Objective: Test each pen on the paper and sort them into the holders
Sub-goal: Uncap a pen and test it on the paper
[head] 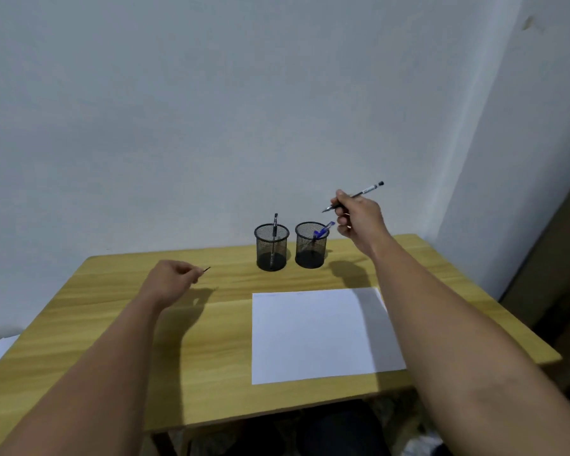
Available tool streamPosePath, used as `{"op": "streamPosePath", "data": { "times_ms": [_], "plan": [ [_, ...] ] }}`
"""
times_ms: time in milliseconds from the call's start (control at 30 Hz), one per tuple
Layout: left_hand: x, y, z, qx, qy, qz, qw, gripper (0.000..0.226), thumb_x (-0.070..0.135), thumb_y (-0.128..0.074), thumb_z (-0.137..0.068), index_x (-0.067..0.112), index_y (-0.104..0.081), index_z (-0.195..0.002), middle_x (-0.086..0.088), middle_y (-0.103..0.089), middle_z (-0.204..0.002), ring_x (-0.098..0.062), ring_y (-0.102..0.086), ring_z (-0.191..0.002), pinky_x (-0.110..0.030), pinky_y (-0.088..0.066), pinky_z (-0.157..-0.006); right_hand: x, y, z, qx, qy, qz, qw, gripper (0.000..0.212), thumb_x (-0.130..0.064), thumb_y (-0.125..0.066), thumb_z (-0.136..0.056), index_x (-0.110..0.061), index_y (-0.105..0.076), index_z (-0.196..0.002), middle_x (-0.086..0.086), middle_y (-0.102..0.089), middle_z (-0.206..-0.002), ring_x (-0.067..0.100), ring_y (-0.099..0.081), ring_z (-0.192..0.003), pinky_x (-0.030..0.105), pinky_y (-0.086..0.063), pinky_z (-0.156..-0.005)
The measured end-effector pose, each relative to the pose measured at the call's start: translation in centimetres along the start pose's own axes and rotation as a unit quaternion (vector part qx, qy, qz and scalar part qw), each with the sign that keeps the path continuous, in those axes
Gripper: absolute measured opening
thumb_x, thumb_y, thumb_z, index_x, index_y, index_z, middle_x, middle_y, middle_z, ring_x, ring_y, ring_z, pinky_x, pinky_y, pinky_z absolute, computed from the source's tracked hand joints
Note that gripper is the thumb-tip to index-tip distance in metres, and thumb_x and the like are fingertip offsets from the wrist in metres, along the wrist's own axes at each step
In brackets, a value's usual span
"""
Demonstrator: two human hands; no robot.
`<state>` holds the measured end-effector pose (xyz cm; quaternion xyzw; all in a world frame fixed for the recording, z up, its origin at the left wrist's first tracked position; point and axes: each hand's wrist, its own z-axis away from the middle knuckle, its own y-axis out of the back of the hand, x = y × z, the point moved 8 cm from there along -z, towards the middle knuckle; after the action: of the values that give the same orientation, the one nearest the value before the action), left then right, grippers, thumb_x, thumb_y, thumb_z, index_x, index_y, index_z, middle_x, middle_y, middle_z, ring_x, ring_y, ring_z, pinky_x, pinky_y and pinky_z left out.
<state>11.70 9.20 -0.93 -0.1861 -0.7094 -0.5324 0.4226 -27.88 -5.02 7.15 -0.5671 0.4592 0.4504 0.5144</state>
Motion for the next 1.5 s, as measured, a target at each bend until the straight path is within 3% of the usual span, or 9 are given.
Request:
{"op": "streamPosePath", "data": {
  "times_ms": [200, 467, 567, 633, 767, 900, 1067, 1300, 1500],
  "plan": [
    [-1.3, -2.8, 0.3, 0.028, -0.007, -0.224, 0.974, 0.014, 0.034, -0.068, -0.092, 0.028, -0.079, -0.098, 0.0, -0.077, -0.097, -0.025, -0.069, -0.095, -0.036, -0.057, -0.081, 4.6, 0.6, 1.6, 0.014, -0.043, 0.08, 0.996, 0.022, -0.03, -0.068, -0.104, -0.014, -0.076, -0.092, -0.001, -0.076, -0.069, 0.007, -0.054, -0.048, 0.018, -0.043, -0.047],
    [-0.7, -5.6, 1.0, 0.039, -0.09, -0.384, 0.918, 0.032, 0.039, -0.052, -0.1, 0.023, -0.072, -0.119, -0.005, -0.063, -0.114, -0.031, -0.059, -0.107, -0.043, -0.055, -0.08, 9.4, 2.8, 3.1, 0.048, -0.034, 0.114, 0.992, 0.015, -0.011, -0.065, -0.103, -0.006, -0.068, -0.089, 0.015, -0.071, -0.073, 0.013, -0.051, -0.039, 0.017, -0.039, -0.039],
    [1.7, -7.1, 2.4, 0.071, -0.206, -0.344, 0.913, 0.038, 0.041, -0.054, -0.096, 0.02, -0.07, -0.124, -0.006, -0.064, -0.118, -0.032, -0.057, -0.107, -0.044, -0.054, -0.081, 10.8, 2.0, 3.7, 0.028, -0.033, 0.13, 0.991, 0.016, -0.014, -0.069, -0.102, -0.008, -0.068, -0.088, 0.013, -0.071, -0.072, 0.015, -0.055, -0.042, 0.019, -0.042, -0.041],
    [3.1, -8.7, 3.5, 0.029, -0.256, -0.303, 0.918, 0.044, 0.048, -0.051, -0.095, 0.023, -0.066, -0.128, 0.001, -0.062, -0.124, -0.026, -0.055, -0.114, -0.042, -0.055, -0.083, 11.5, 1.6, 3.9, 0.029, -0.014, 0.14, 0.99, 0.029, -0.02, -0.073, -0.1, -0.01, -0.063, -0.076, 0.011, -0.067, -0.064, 0.02, -0.056, -0.046, 0.02, -0.042, -0.041],
    [3.4, -12.1, 4.6, -0.095, -0.252, -0.337, 0.902, 0.078, 0.075, -0.033, -0.087, 0.029, -0.047, -0.149, 0.008, -0.041, -0.157, -0.016, -0.036, -0.145, -0.043, -0.048, -0.104, 13.2, 0.3, 4.6, 0.015, -0.014, 0.124, 0.992, 0.037, -0.023, -0.075, -0.1, -0.011, -0.058, -0.07, 0.01, -0.062, -0.062, 0.019, -0.055, -0.048, 0.021, -0.041, -0.042],
    [2.7, -13.4, 5.3, -0.149, -0.237, -0.329, 0.902, 0.087, 0.075, -0.043, -0.091, 0.026, -0.026, -0.16, 0.011, -0.016, -0.169, -0.011, -0.008, -0.157, -0.037, -0.026, -0.121, 15.0, -1.1, 4.7, -0.029, -0.024, 0.072, 0.997, 0.036, -0.017, -0.078, -0.098, 0.006, -0.058, -0.078, 0.021, -0.054, -0.065, 0.021, -0.049, -0.045, 0.024, -0.035, -0.043],
    [1.2, -14.0, 5.4, -0.135, -0.244, -0.303, 0.911, 0.097, 0.083, -0.027, -0.082, 0.025, -0.03, -0.159, 0.005, -0.021, -0.168, -0.017, -0.011, -0.157, -0.033, -0.013, -0.125, 16.8, -0.5, 3.9, -0.009, -0.041, 0.071, 0.997, 0.044, -0.023, -0.077, -0.099, -0.016, -0.057, -0.061, 0.014, -0.059, -0.059, 0.024, -0.053, -0.05, 0.03, -0.04, -0.05],
    [0.7, -14.3, 5.3, -0.121, -0.251, -0.293, 0.915, 0.091, 0.08, -0.028, -0.084, 0.028, -0.03, -0.159, 0.008, -0.018, -0.169, -0.015, -0.01, -0.157, -0.037, -0.007, -0.127, 17.1, -0.4, 3.6, -0.001, -0.025, 0.104, 0.994, 0.045, -0.027, -0.079, -0.097, -0.011, -0.053, -0.064, 0.016, -0.057, -0.06, 0.024, -0.056, -0.052, 0.028, -0.045, -0.05],
    [0.5, -14.4, 5.2, -0.116, -0.246, -0.281, 0.92, 0.09, 0.08, -0.03, -0.084, 0.03, -0.031, -0.159, 0.01, -0.019, -0.168, -0.013, -0.01, -0.157, -0.038, -0.008, -0.127, 17.6, 0.7, 3.8, 0.027, 0.011, 0.142, 0.989, 0.041, -0.023, -0.07, -0.095, 0.0, -0.047, -0.068, 0.014, -0.054, -0.054, 0.029, -0.055, -0.054, 0.038, -0.043, -0.056]
  ]
}}
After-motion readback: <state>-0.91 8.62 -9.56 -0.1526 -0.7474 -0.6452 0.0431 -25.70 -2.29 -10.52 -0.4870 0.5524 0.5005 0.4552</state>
